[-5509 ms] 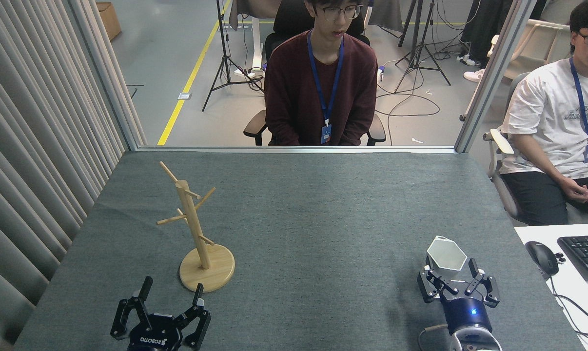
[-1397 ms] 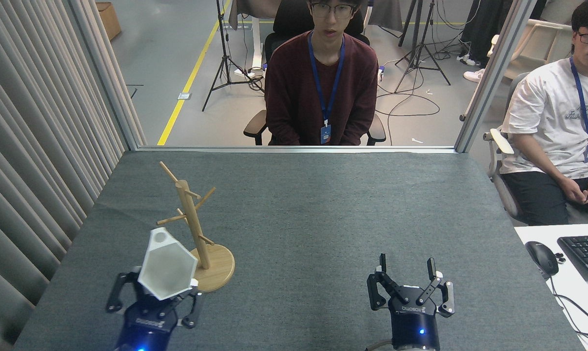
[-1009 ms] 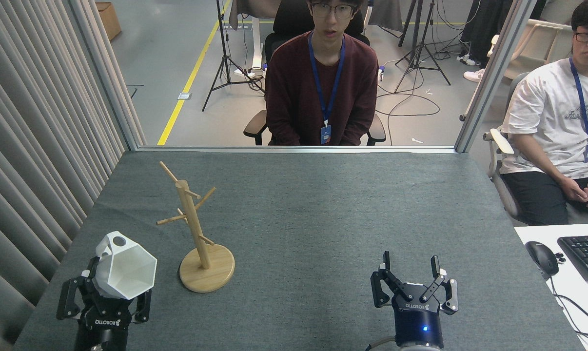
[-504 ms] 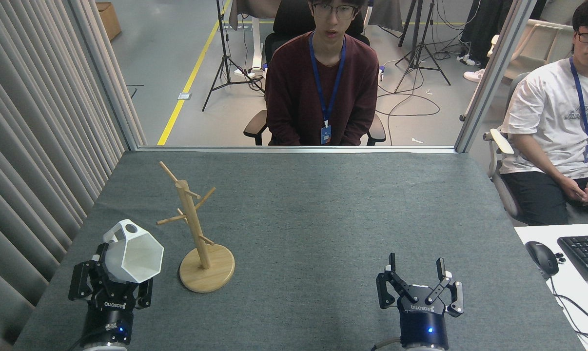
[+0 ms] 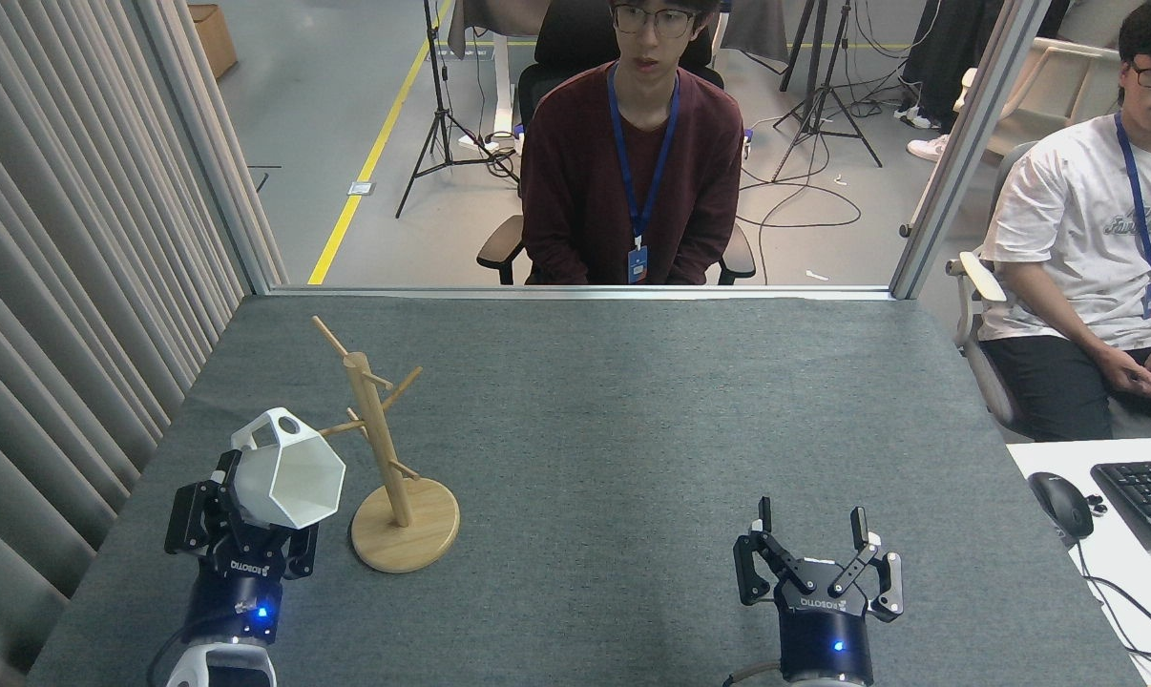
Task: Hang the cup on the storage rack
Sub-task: 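Raise the cup with the left gripper toward a peg of the wooden stand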
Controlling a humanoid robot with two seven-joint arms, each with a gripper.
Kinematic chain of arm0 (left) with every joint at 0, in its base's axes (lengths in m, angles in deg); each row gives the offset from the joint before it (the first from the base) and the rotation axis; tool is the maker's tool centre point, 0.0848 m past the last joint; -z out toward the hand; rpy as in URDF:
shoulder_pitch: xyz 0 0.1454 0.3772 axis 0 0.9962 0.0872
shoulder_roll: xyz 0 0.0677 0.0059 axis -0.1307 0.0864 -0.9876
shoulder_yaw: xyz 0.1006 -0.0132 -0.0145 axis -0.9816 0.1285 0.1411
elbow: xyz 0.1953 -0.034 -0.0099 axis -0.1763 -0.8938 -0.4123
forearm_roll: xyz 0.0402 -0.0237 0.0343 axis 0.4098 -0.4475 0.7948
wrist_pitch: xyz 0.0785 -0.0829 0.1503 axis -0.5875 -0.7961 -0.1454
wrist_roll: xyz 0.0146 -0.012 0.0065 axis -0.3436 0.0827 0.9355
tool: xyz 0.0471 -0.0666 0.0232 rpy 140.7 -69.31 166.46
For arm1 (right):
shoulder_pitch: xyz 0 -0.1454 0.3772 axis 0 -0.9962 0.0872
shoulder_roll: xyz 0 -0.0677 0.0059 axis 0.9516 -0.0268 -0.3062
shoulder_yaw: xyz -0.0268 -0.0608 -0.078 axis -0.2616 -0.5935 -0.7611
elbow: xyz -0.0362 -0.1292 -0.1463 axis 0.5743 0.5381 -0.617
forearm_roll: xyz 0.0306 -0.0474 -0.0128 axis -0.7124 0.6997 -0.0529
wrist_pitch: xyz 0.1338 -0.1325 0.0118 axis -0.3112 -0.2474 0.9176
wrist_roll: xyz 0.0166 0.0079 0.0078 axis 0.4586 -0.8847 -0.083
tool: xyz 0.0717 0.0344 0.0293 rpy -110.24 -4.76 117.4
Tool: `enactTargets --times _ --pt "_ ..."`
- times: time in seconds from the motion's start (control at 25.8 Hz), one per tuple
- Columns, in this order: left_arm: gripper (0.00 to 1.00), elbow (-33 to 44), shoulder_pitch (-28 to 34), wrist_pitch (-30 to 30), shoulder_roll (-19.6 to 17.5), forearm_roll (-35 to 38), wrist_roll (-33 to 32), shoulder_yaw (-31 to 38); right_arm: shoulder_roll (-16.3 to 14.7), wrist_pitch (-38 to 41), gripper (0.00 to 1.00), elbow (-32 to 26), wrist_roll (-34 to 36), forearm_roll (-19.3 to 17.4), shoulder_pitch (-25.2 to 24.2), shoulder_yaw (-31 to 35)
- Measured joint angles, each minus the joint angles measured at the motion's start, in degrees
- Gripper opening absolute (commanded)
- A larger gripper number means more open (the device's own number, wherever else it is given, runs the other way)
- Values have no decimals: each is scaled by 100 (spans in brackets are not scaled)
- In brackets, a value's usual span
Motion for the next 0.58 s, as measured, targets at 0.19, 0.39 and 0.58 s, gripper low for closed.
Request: enactTargets --times 0.19,0.39,0.58 --pt "42 -173 -77 0 78 116 20 -32 -7 0 99 43 0 -3 6 0" --pt "43 -307 -102 0 157 194 106 -66 -5 -3 99 78 3 -4 4 9" --pt "80 -391 -141 0 176 222 127 -136 -3 9 99 85 14 -5 -7 104"
